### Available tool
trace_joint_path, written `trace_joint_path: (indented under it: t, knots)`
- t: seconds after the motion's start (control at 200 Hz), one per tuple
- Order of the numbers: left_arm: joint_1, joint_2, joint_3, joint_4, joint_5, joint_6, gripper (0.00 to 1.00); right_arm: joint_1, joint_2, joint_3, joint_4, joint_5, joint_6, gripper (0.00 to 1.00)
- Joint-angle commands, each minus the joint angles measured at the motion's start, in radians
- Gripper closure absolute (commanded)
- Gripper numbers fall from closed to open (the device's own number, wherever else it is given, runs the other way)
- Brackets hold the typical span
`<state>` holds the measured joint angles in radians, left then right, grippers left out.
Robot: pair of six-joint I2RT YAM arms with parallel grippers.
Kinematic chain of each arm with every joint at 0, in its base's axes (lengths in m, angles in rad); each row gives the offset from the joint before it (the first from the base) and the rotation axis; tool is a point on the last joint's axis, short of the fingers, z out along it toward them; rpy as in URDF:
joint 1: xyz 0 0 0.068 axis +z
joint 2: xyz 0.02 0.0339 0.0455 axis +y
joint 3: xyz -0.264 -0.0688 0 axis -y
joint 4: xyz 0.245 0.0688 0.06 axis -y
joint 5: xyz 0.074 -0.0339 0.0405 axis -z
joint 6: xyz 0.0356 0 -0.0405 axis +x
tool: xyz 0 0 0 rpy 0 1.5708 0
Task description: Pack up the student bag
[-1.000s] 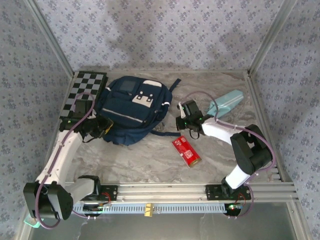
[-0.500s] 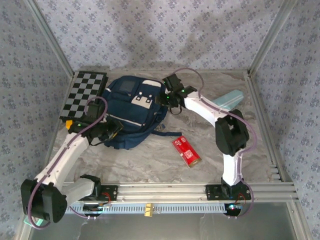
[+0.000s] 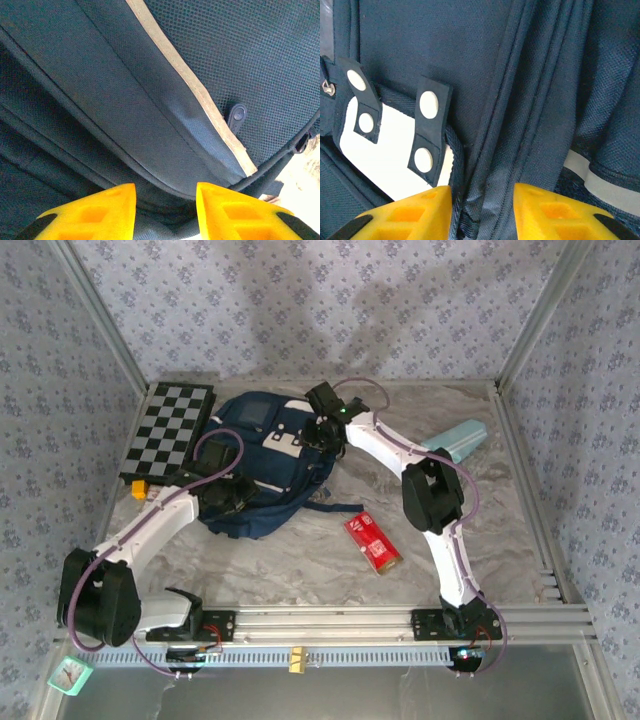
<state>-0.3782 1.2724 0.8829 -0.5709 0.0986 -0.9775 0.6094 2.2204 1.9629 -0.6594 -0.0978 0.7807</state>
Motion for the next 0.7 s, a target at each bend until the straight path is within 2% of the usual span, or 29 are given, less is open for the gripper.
trace_joint_path:
  t: [0.0, 0.245, 0.335, 0.4, 0.48, 0.6, 0.695]
  knots:
    - [-0.004, 0.002, 0.018, 0.014, -0.023, 0.011, 0.63, 0.009, 0.031, 0.032, -0.012, -0.004, 0.039, 0.63]
    - [-0.004, 0.019, 0.019, 0.011, -0.022, 0.016, 0.63, 0.013, 0.082, 0.09, -0.031, -0.019, 0.046, 0.63]
    - [-0.005, 0.023, 0.02, 0.011, -0.02, 0.017, 0.63, 0.022, 0.083, 0.109, -0.042, -0.024, 0.034, 0.67]
    - [-0.005, 0.024, 0.015, 0.012, -0.022, 0.016, 0.63, 0.038, 0.073, 0.113, -0.044, 0.009, 0.034, 0.62]
    - [-0.007, 0.023, 0.011, 0.016, -0.02, 0.01, 0.63, 0.034, 0.095, 0.125, -0.056, -0.016, 0.062, 0.59]
    - [-0.02, 0.021, 0.006, 0.016, -0.023, 0.003, 0.63, 0.023, 0.151, 0.146, -0.063, -0.011, 0.076, 0.61]
    - [-0.03, 0.015, -0.008, 0.013, -0.023, -0.004, 0.63, 0.021, 0.169, 0.159, -0.079, -0.002, 0.072, 0.66]
